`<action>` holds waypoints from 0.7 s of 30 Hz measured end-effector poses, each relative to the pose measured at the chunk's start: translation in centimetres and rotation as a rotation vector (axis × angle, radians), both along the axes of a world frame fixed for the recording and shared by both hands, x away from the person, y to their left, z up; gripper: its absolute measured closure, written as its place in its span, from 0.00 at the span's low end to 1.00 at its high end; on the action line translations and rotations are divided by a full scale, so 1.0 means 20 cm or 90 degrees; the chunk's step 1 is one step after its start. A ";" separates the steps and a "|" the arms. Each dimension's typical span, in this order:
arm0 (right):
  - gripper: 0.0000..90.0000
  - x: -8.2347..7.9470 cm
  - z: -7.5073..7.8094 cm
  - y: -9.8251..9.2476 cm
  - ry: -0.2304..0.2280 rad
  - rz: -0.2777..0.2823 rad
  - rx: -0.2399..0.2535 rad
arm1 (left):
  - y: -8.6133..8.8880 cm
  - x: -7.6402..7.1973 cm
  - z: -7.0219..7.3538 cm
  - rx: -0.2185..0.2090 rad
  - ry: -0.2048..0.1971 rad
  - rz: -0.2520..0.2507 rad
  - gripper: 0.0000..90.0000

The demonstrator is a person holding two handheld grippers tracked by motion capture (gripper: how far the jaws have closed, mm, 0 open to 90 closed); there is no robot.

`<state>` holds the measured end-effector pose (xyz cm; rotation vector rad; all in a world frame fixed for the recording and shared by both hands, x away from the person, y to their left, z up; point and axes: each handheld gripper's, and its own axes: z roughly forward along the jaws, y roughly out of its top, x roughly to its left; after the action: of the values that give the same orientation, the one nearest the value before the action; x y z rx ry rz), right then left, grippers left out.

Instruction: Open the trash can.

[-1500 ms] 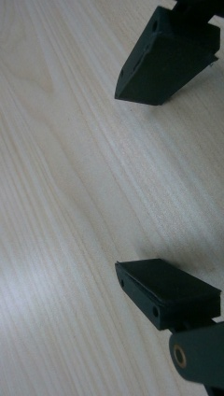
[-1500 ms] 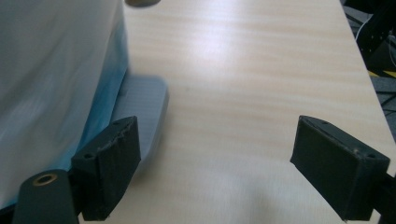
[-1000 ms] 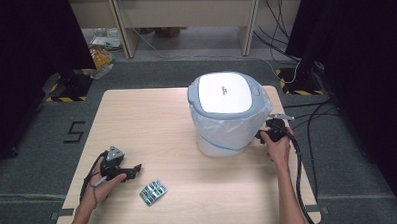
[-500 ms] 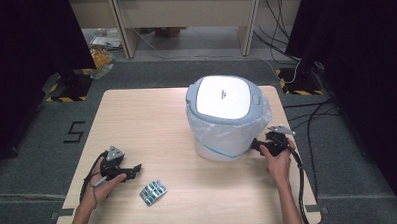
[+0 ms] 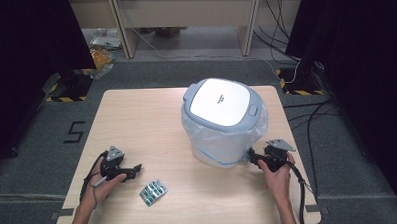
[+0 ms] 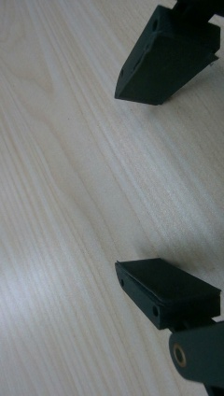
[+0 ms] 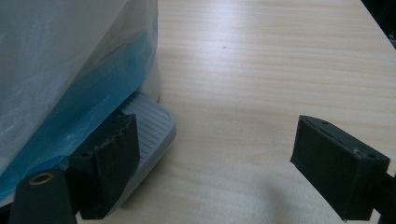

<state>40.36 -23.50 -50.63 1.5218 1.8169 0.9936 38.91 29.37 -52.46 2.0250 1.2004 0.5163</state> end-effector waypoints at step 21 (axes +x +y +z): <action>0.17 -0.25 -0.03 0.14 -0.004 0.010 0.038 | 0.00 0.00 0.00 0.000 0.000 0.000 0.15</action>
<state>35.30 -20.70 -51.16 1.5397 1.8115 1.0674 38.91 29.37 -52.46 2.0249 1.2003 0.5156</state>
